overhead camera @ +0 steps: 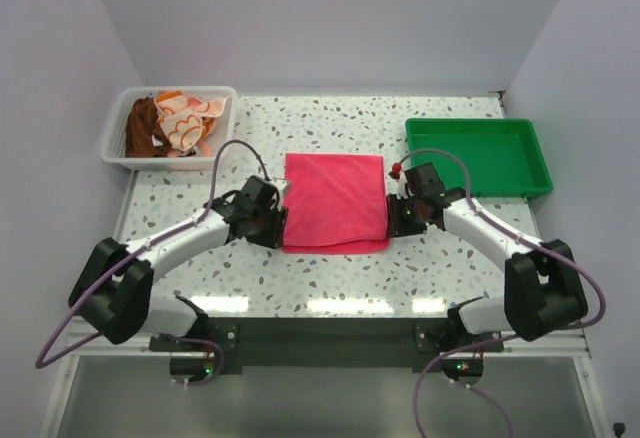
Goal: Fold and stack the towels
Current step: Fold the towel
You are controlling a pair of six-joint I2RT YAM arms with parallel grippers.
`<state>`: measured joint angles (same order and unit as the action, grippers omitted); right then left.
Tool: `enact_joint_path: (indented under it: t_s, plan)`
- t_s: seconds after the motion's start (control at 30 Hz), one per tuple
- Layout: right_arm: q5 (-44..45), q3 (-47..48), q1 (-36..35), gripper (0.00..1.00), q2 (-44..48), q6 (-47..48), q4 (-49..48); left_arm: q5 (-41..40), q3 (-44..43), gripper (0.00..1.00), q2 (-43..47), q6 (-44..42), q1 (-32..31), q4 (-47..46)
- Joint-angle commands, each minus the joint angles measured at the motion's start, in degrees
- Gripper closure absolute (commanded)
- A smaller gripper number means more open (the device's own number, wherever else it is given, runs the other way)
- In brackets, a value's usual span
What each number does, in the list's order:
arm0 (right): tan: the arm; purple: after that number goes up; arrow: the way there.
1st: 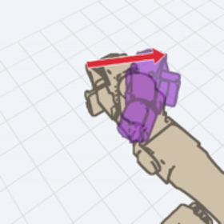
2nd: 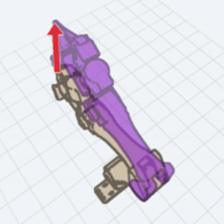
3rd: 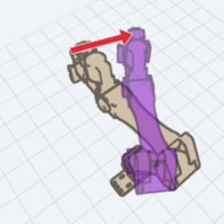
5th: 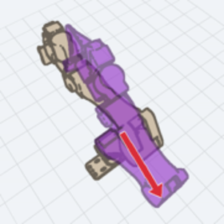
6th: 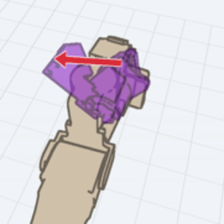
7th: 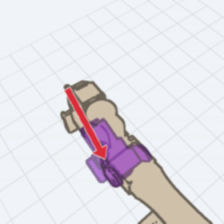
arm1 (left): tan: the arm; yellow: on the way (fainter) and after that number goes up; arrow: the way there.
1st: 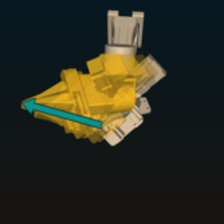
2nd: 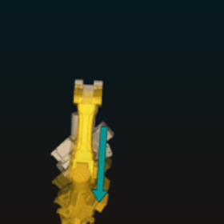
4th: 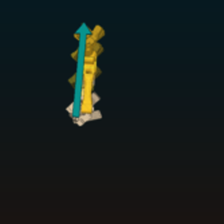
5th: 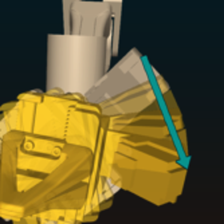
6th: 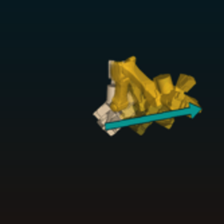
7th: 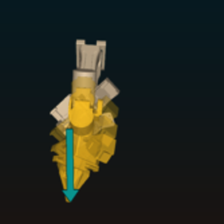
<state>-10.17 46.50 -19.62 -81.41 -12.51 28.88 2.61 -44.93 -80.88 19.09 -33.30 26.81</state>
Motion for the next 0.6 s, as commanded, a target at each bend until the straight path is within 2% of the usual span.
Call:
enact_joint_path:
  t_s: [0.0,0.1,0.2,0.4,0.5,0.57]
  plan:
    - [-2.2,-1.2,-3.3,0.65,7.3,-1.3,4.2,3.9,3.0,0.54,8.0,3.3,-0.6,1.0]
    - [-2.0,-2.4,-6.7,0.65,10.8,-3.0,7.0,6.7,5.7,0.46,12.9,6.0,-1.2,0.8]
    - [-1.9,-2.7,-8.0,0.64,13.3,-4.9,7.1,6.0,5.6,0.41,15.9,8.2,-1.3,1.0]
    - [3.3,2.5,-8.2,0.65,9.8,-4.5,2.8,1.0,-2.0,0.46,11.4,9.5,-1.3,0.2]
    - [5.1,4.5,-8.9,0.64,5.9,-3.7,1.9,-1.3,-2.8,0.44,8.3,10.8,-1.3,0.1]
    - [6.9,4.7,-9.3,0.58,4.2,-4.0,1.4,-4.3,-2.1,0.43,7.6,13.8,-1.3,-0.2]
